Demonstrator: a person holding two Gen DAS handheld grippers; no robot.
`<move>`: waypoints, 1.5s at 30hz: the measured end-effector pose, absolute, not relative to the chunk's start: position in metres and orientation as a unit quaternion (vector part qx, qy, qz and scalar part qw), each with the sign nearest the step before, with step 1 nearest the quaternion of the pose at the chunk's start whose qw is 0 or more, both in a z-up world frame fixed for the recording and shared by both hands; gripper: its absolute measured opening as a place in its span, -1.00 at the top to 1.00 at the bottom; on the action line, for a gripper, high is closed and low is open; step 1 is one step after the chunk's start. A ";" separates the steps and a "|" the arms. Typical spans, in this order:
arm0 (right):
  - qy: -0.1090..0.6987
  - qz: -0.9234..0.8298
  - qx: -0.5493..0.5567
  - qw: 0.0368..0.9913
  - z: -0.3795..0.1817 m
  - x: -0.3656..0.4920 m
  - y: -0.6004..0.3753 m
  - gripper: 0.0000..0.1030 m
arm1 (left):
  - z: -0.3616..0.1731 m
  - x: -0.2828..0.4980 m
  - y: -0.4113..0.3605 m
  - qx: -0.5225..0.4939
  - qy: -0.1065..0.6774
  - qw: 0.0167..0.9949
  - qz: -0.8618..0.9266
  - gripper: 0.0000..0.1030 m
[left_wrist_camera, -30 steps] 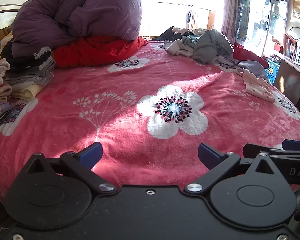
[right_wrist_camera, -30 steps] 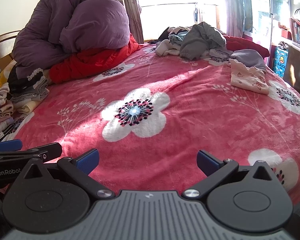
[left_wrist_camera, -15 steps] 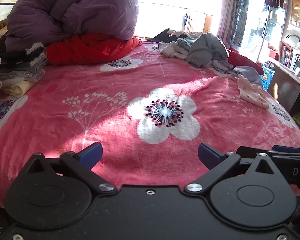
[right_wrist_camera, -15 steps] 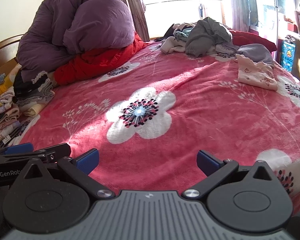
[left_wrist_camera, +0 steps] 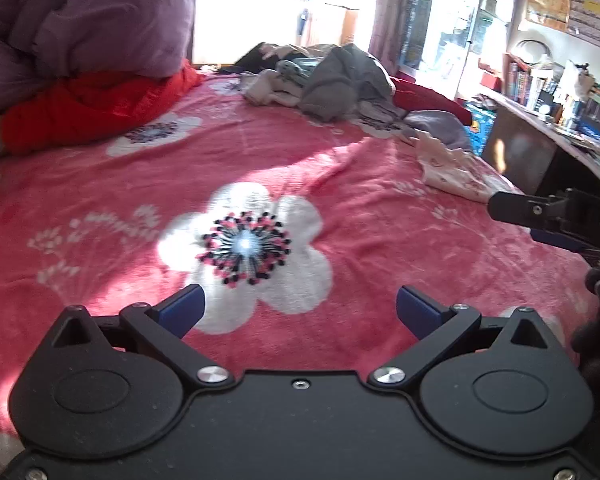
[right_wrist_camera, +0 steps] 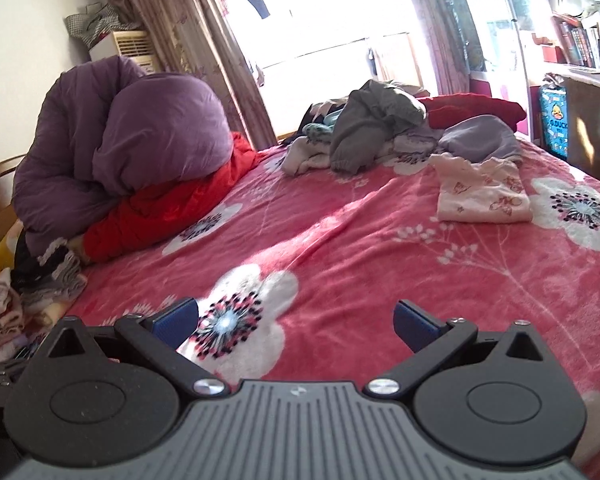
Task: Fold clothes
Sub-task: 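Move both tools toward the pale pink garment near the grey clothes, then grasp the pink garment with the left gripper and lift it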
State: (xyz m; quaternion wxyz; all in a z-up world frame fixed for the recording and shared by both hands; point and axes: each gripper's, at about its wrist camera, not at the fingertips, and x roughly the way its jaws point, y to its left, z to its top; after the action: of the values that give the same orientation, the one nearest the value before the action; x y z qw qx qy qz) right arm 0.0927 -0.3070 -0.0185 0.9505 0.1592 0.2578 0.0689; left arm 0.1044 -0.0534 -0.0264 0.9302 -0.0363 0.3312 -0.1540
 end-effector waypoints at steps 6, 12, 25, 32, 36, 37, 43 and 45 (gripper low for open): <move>0.245 0.033 0.223 0.943 -0.039 0.134 -0.366 -1.00 | -0.036 0.153 -0.096 -0.031 0.341 0.918 -0.199 -0.99; 0.209 -0.051 0.230 0.949 -0.077 0.173 -0.416 -1.00 | -0.049 0.207 -0.144 -0.029 0.343 0.908 -0.240 -0.99; 0.195 -0.117 0.275 0.934 -0.117 0.212 -0.487 -1.00 | -0.069 0.330 -0.269 0.025 0.325 0.907 -0.268 -0.60; 0.219 -0.133 0.260 0.931 -0.123 0.222 -0.495 -0.60 | -0.076 0.384 -0.331 0.026 0.313 0.907 -0.280 -0.17; 0.226 -0.139 0.286 0.921 -0.130 0.222 -0.502 -0.57 | -0.079 0.416 -0.353 0.019 0.309 0.911 -0.271 -0.14; 0.232 -0.139 0.290 0.918 -0.132 0.224 -0.502 -0.58 | -0.079 0.423 -0.358 0.018 0.307 0.912 -0.272 -0.12; 0.242 -0.116 0.310 0.912 -0.137 0.235 -0.495 -0.76 | -0.084 0.457 -0.383 0.019 0.306 0.914 -0.266 -0.02; 0.244 -0.112 0.317 0.909 -0.138 0.236 -0.493 -0.78 | -0.087 0.465 -0.389 0.020 0.306 0.913 -0.268 -0.01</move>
State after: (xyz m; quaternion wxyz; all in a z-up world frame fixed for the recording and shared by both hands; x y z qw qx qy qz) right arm 0.2361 -0.4929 -0.1380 0.9095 0.3171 0.2444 -0.1120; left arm 0.4646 -0.3892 -0.0875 0.9132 0.0201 0.3062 -0.2682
